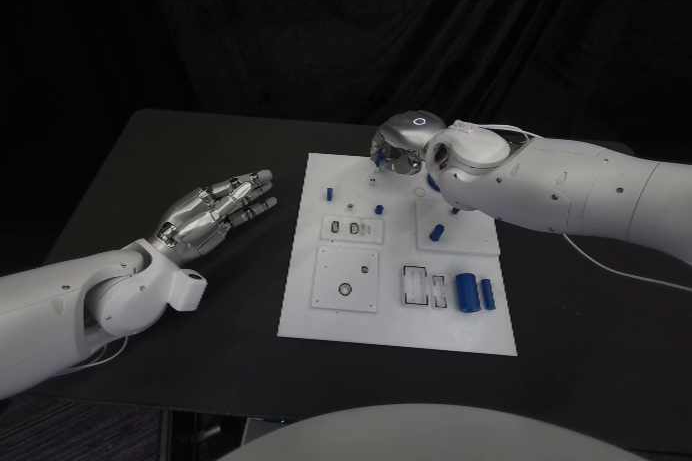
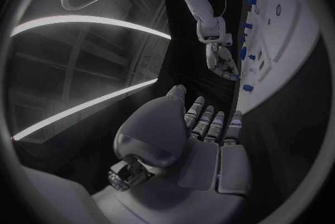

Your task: Assemble the parts on the task board

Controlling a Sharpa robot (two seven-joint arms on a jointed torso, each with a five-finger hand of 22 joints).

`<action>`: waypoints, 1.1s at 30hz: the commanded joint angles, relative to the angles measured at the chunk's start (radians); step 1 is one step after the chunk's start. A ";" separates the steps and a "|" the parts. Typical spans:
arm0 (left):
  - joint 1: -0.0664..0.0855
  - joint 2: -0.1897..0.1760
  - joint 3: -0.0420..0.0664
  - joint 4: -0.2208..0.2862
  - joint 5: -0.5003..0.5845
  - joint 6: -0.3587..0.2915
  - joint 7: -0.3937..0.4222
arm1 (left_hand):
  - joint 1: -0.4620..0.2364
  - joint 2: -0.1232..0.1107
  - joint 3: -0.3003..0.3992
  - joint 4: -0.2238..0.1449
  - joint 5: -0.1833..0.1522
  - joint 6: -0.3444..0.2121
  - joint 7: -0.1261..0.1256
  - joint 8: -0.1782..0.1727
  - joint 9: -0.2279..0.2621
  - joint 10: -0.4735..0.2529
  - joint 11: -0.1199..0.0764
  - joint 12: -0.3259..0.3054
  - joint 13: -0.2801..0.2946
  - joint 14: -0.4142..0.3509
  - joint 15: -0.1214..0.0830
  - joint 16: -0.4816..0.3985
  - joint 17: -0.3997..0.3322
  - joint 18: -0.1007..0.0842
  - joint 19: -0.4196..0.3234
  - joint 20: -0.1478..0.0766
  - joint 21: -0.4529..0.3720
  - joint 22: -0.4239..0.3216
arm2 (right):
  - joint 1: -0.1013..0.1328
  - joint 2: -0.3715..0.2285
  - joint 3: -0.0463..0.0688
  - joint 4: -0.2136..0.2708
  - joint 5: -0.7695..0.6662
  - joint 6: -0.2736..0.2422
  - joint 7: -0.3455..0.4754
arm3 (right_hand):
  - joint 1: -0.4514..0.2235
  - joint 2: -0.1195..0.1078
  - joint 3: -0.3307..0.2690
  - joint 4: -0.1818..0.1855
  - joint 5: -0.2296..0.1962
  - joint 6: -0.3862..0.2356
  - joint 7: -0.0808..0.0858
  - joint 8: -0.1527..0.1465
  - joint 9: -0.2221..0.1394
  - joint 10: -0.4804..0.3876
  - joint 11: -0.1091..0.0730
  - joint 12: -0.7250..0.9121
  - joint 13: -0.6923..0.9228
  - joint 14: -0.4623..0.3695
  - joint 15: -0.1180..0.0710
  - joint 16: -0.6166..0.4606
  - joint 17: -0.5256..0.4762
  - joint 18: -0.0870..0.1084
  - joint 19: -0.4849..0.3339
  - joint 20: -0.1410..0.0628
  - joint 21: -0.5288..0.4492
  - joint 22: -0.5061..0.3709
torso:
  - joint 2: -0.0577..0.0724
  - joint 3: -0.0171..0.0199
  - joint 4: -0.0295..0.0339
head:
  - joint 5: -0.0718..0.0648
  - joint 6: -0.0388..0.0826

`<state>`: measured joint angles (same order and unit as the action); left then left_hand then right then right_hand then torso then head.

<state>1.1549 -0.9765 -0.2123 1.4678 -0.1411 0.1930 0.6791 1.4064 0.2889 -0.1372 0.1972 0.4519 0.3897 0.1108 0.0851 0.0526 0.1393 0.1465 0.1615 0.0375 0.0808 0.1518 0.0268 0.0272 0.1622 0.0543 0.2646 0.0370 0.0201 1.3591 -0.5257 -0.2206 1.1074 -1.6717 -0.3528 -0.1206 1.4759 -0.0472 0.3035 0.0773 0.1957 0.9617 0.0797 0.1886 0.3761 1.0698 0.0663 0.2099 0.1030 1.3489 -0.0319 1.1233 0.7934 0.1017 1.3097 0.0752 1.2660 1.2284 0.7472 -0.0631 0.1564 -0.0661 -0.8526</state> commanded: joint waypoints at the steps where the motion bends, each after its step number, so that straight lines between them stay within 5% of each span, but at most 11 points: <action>1: 0.001 0.003 0.001 0.000 0.000 0.015 0.170 | 0.009 -0.001 0.005 -0.002 0.005 0.007 0.002 0.004 0.001 0.008 0.001 0.006 0.001 0.004 0.001 0.003 0.001 0.019 0.002 -0.001 0.005 0.000 | -0.003 -0.004 -0.002 0.004 -0.004 0.015 -0.020 | -0.007 -0.001 -0.003 0.003 -0.005 -0.009 0.002 -0.006 0.001 -0.006 -0.001 -0.004 -0.001 -0.007 -0.001 -0.002 0.000 -0.006 -0.005 0.001 -0.006 -0.001 | -0.001 -0.0008 -0.0009 | 0.002 -0.002; 33: 0.001 0.010 0.001 -0.010 0.001 0.026 0.155 | 0.009 0.000 0.008 -0.002 0.005 0.001 0.004 0.002 -0.001 0.003 0.001 0.002 0.000 0.002 0.002 0.002 0.000 0.018 0.002 0.000 0.005 0.000 | -0.010 -0.024 -0.002 0.043 -0.004 0.029 -0.019 | -0.006 -0.004 -0.001 0.003 -0.004 -0.024 0.001 -0.018 0.001 -0.012 -0.002 -0.008 -0.001 -0.010 0.000 -0.006 -0.004 -0.005 -0.007 0.003 -0.010 -0.002 | -0.002 -0.0020 -0.0002 | 0.004 -0.019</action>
<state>1.1548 -0.9690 -0.2120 1.4570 -0.1412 0.2037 0.6791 1.4064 0.2889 -0.1345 0.1944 0.4518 0.3896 0.1109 0.0851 0.0523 0.1393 0.1465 0.1615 0.0374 0.0808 0.1518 0.0268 0.0269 0.1622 0.0542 0.2646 0.0370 0.0201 1.3547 -0.5495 -0.2208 1.1484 -1.6717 -0.3461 -0.1238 1.4760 -0.0472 0.3035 0.0772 0.1958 0.9452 0.0817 0.1742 0.3779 1.0660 0.0629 0.2047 0.1035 1.3451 -0.0288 1.1233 0.7919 0.1016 1.3094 0.0755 1.2604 1.2277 0.7455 -0.0648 0.1551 -0.0610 -0.8695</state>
